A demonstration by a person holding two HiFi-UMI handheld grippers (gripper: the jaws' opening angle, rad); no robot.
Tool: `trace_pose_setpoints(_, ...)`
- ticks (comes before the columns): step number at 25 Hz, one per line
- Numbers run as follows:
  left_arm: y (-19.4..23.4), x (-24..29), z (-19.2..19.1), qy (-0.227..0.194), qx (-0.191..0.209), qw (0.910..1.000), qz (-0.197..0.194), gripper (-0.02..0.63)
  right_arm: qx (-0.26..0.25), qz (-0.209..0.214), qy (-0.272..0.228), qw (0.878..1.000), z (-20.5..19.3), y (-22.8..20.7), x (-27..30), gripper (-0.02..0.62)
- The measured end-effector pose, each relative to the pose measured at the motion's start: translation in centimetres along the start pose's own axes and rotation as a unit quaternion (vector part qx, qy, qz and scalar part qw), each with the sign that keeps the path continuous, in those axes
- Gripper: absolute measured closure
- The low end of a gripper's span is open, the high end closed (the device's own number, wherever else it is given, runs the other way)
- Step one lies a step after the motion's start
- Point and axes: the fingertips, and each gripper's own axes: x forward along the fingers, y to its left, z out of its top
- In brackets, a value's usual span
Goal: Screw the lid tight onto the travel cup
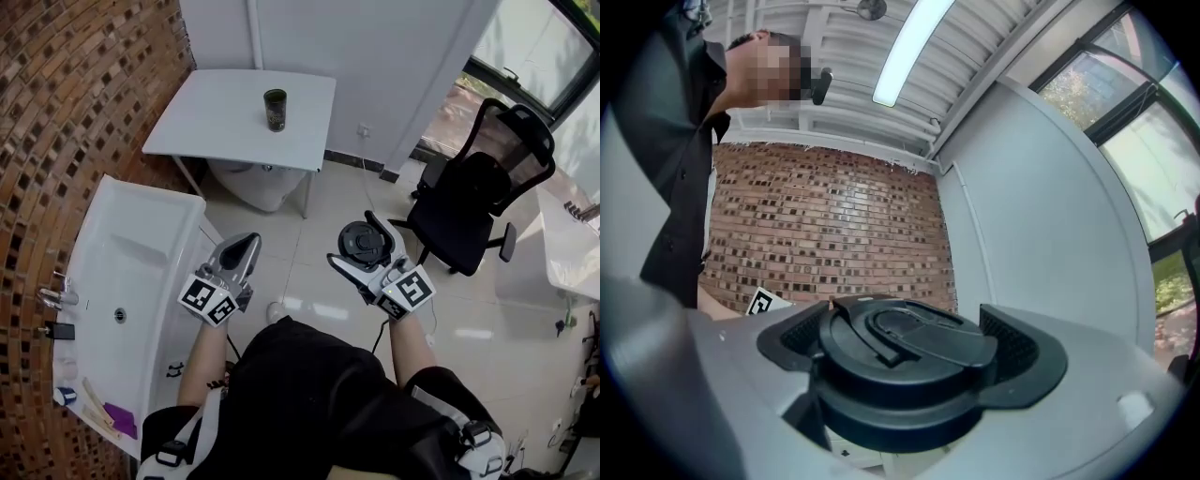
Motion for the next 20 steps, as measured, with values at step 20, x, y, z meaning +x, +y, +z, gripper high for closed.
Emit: trace_pose_setpoints(20, 13.9, 4.4, 0.1, 0.019, -0.027, 0.9994, 0.013, 0.604, 0.024, 0.015, 0.018, 0.999, -2.4, -5.5, 14.6, 0.094)
